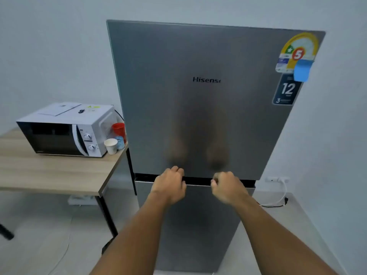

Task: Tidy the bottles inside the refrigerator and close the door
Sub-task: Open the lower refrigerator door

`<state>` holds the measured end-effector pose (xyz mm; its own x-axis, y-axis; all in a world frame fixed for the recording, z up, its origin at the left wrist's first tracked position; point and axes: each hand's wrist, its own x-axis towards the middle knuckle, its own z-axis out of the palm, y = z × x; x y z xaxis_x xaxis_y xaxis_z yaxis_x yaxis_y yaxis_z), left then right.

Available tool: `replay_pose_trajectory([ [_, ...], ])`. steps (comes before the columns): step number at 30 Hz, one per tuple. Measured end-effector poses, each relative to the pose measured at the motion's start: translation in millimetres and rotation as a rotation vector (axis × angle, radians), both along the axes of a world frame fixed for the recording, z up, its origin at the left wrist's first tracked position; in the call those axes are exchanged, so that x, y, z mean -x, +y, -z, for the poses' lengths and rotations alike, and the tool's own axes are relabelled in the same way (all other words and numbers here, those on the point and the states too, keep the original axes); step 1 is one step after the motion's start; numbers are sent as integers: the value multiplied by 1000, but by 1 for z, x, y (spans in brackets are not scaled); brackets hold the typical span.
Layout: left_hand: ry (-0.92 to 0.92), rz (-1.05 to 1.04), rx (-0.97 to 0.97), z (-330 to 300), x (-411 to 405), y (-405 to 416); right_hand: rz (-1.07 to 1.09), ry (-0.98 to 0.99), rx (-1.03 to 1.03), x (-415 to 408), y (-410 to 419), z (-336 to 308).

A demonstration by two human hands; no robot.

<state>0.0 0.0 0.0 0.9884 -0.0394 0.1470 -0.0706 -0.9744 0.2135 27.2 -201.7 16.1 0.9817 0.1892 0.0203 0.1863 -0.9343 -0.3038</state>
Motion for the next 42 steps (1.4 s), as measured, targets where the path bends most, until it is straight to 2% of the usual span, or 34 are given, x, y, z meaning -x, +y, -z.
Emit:
replay_pose_trajectory([
  [6, 196, -39, 20, 45, -6, 24, -49, 84, 21, -3, 22, 55],
  [9, 177, -72, 72, 61, -13, 30, 4, -17, 0, -8, 29, 72],
  [13, 93, -249, 325, 57, -20, 26, 124, -76, -67, -16, 42, 86],
  [16, 31, -337, 231, 46, -21, 22, 241, -84, -160, -22, 56, 90],
  [22, -16, -312, 143, 41, -18, 27, 261, -93, -126, -25, 58, 91],
  [30, 79, -235, 70, 36, -22, 36, 268, -60, -124, -20, 61, 86],
  [38, 160, -144, 165, 25, -16, 51, 343, -38, -226, 4, 53, 94],
  [42, 353, -109, 271, 27, -7, 47, 368, -6, -359, 33, 49, 102],
])
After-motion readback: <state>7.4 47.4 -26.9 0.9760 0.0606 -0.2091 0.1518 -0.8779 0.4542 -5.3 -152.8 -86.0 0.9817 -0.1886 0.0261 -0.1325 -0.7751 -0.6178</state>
